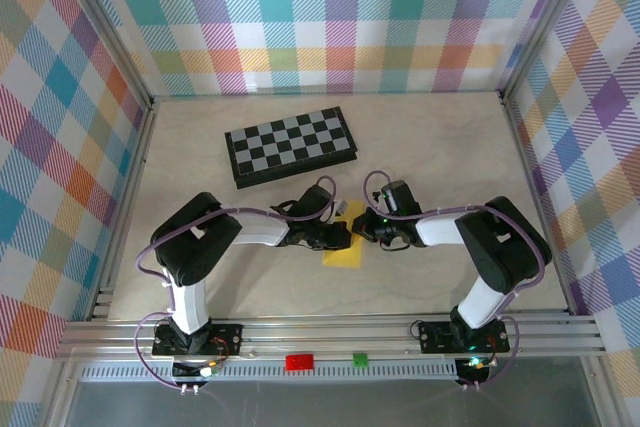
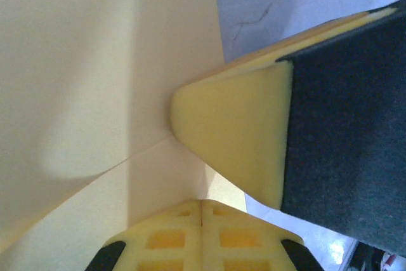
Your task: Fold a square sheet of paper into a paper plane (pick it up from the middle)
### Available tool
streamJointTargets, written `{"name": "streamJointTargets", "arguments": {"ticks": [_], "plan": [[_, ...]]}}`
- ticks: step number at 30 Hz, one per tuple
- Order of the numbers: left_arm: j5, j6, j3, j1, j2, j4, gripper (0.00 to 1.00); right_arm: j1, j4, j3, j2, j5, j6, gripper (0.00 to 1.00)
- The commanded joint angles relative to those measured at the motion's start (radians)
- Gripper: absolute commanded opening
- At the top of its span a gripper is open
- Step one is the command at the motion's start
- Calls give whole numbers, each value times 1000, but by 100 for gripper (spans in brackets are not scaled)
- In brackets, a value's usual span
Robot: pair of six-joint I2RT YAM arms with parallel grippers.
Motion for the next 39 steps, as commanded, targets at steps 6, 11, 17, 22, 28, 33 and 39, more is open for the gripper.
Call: {"name": "streamJointTargets", "arguments": {"ticks": [6, 11, 17, 22, 28, 33, 39], "plan": [[-32, 34, -154, 1, -111, -88, 0, -3, -107, 6, 36, 45, -36, 0], [-54, 41, -209, 1, -170, -95, 2, -1, -120, 20, 32, 45, -43, 0], [-49, 38, -213, 1, -213, -80, 5, -1, -131, 25, 24, 46, -45, 0], [-43, 32, -194, 2, -234, -52, 8, -1, -131, 23, 10, 45, -40, 0], [-28, 14, -194, 1, -279, -19, 9, -1, -156, 40, -7, 49, -49, 0], [-46, 31, -210, 4, -349, -48, 9, -1, -149, 34, 7, 45, -46, 0], [1, 79, -196, 6, -318, -82, 5, -2, -141, 35, 14, 45, -42, 0]]}}
